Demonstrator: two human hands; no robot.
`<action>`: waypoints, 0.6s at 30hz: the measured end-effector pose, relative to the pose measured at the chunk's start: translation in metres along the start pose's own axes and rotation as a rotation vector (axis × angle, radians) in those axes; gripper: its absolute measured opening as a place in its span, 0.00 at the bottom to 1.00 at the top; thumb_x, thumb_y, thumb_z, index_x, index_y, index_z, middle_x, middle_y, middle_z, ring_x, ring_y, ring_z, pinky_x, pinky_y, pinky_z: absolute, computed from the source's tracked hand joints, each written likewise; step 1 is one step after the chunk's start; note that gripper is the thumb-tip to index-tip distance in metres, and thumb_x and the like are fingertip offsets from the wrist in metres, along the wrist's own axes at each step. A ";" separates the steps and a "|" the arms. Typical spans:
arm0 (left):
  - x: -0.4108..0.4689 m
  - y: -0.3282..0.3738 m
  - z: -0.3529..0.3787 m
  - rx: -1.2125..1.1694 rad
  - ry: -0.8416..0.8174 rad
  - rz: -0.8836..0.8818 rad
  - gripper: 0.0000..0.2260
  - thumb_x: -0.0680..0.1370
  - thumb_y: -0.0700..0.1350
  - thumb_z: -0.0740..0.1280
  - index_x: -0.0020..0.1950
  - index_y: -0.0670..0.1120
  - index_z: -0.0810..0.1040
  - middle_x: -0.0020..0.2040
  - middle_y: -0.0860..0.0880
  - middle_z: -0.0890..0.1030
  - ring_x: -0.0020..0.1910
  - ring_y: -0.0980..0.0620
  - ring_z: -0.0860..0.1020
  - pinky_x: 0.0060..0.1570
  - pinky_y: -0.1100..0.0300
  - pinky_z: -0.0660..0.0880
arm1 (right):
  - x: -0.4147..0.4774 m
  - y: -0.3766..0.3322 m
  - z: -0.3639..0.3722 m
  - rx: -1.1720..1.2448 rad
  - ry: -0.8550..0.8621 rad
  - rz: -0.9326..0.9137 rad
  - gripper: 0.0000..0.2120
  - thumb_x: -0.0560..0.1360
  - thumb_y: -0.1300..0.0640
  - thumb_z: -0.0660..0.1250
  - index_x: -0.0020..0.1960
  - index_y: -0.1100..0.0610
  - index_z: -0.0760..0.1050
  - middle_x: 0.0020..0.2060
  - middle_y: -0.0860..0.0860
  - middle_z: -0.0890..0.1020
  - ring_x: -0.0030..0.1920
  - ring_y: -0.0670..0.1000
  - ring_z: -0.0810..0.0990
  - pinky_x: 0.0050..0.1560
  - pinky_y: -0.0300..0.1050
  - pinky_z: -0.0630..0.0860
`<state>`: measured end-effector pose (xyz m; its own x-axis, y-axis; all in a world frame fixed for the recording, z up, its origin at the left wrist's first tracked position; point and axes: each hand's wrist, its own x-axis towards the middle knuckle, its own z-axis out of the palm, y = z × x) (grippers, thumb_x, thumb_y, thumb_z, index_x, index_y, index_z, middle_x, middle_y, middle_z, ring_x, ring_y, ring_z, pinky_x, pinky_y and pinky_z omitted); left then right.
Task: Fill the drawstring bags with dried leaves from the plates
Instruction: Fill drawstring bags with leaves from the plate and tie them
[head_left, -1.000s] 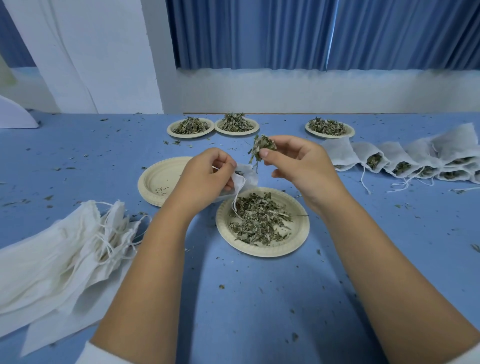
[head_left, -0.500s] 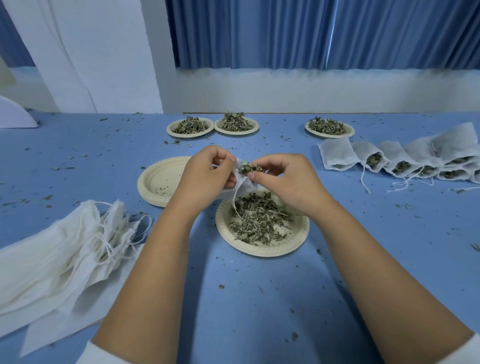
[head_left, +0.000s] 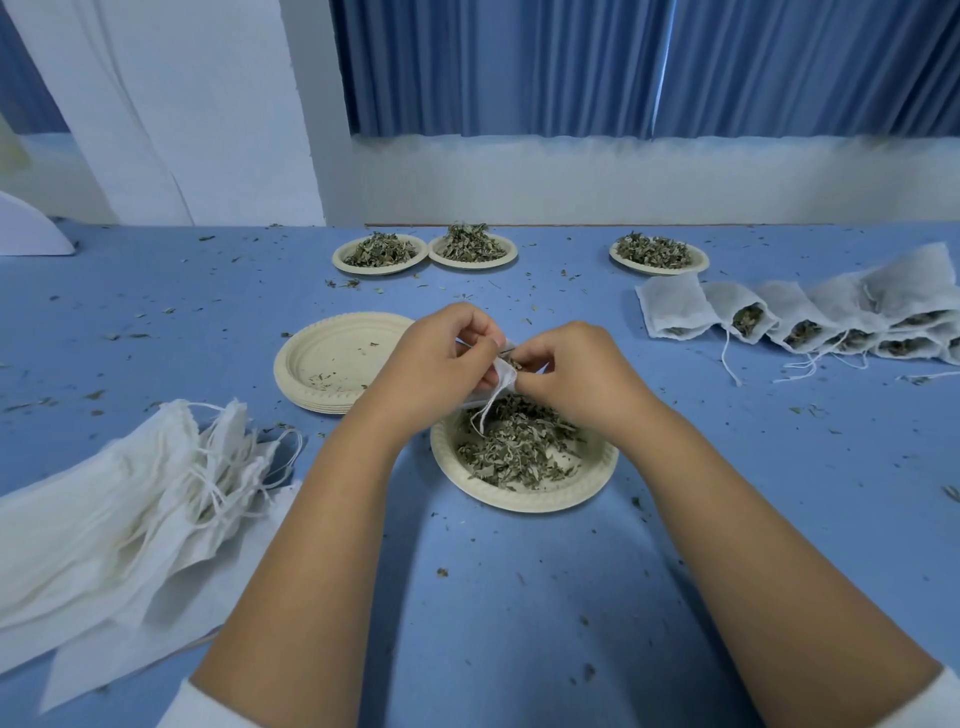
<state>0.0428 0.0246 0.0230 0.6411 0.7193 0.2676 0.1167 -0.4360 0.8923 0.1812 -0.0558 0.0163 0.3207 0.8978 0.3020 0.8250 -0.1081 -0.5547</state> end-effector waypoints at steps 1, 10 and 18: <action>0.000 0.000 0.000 0.025 0.006 0.004 0.05 0.80 0.40 0.65 0.45 0.45 0.77 0.38 0.50 0.79 0.31 0.60 0.79 0.34 0.66 0.77 | 0.000 -0.001 0.000 0.017 -0.003 0.004 0.07 0.70 0.60 0.72 0.47 0.54 0.84 0.37 0.50 0.84 0.39 0.49 0.81 0.42 0.45 0.77; 0.003 -0.002 -0.003 -0.008 0.079 -0.007 0.06 0.80 0.41 0.65 0.44 0.48 0.77 0.38 0.50 0.80 0.30 0.59 0.80 0.33 0.65 0.78 | -0.001 -0.004 -0.001 0.222 0.170 0.034 0.09 0.68 0.60 0.74 0.36 0.47 0.81 0.32 0.41 0.80 0.28 0.36 0.74 0.33 0.33 0.68; 0.003 -0.002 -0.006 -0.015 0.120 0.008 0.06 0.80 0.41 0.65 0.44 0.48 0.77 0.35 0.51 0.80 0.29 0.59 0.78 0.34 0.65 0.77 | -0.004 -0.012 0.003 0.511 0.117 0.049 0.09 0.72 0.63 0.74 0.47 0.51 0.82 0.33 0.44 0.84 0.28 0.43 0.81 0.33 0.33 0.76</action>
<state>0.0397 0.0312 0.0239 0.5462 0.7758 0.3159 0.0999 -0.4347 0.8950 0.1687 -0.0564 0.0196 0.4268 0.8402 0.3346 0.4852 0.0995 -0.8687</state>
